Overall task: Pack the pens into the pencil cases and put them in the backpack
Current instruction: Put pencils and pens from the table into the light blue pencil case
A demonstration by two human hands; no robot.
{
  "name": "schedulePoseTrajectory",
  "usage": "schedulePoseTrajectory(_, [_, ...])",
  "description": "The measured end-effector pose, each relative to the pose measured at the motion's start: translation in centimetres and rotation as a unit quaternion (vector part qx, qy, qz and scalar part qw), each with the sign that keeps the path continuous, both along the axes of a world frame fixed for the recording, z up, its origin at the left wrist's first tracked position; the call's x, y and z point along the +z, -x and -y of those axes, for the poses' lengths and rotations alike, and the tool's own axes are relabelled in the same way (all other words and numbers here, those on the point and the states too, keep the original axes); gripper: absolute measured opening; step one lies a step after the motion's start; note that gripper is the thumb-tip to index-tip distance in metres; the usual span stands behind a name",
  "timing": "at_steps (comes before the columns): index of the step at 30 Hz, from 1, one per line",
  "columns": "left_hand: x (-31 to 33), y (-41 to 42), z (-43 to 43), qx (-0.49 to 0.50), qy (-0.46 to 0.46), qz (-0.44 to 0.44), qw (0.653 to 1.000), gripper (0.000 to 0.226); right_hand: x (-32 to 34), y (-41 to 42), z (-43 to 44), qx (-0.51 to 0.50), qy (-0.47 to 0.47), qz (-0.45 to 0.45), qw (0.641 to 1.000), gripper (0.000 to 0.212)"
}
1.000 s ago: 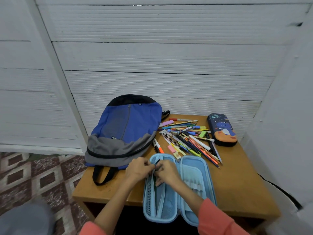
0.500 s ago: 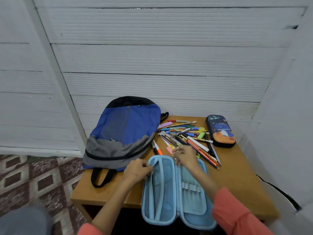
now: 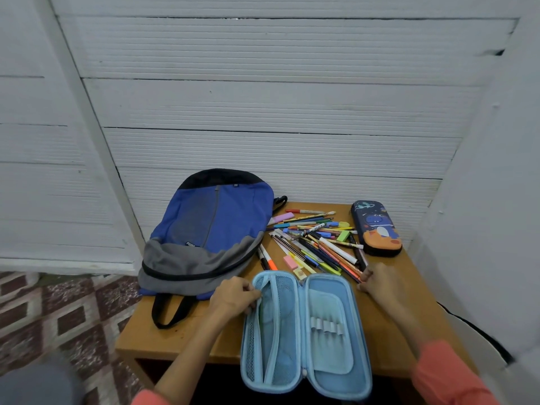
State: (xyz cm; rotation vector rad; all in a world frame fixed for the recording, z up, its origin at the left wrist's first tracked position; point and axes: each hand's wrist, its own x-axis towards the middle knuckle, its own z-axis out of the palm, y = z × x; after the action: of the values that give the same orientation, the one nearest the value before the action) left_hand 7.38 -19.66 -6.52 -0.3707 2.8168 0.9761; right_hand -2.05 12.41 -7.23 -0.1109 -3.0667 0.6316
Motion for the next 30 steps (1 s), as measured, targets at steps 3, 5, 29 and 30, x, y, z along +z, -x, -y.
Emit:
schedulePoseTrajectory(3, [-0.2, 0.1, 0.1, -0.001, -0.006, -0.003, 1.0, 0.021, -0.1, -0.4, 0.1, 0.017, -0.046, -0.03, 0.998, 0.012])
schedulePoseTrajectory(5, [-0.3, 0.1, 0.2, 0.0, -0.01, -0.006, 1.0, 0.021, -0.1, -0.6, 0.3, 0.027, -0.094, -0.053, 0.994, 0.01])
schedulePoseTrajectory(29, [-0.4, 0.1, 0.1, 0.008, -0.02, -0.007, 1.0, 0.019, 6.2, -3.3, 9.2, 0.056, 0.549, -0.055, 0.832, 0.024])
schedulePoseTrajectory(30, [-0.4, 0.2, 0.1, 0.009, -0.02, -0.008, 1.0, 0.019, 5.3, -3.4, 9.9, 0.059, 0.534, 0.004, 0.843, 0.028])
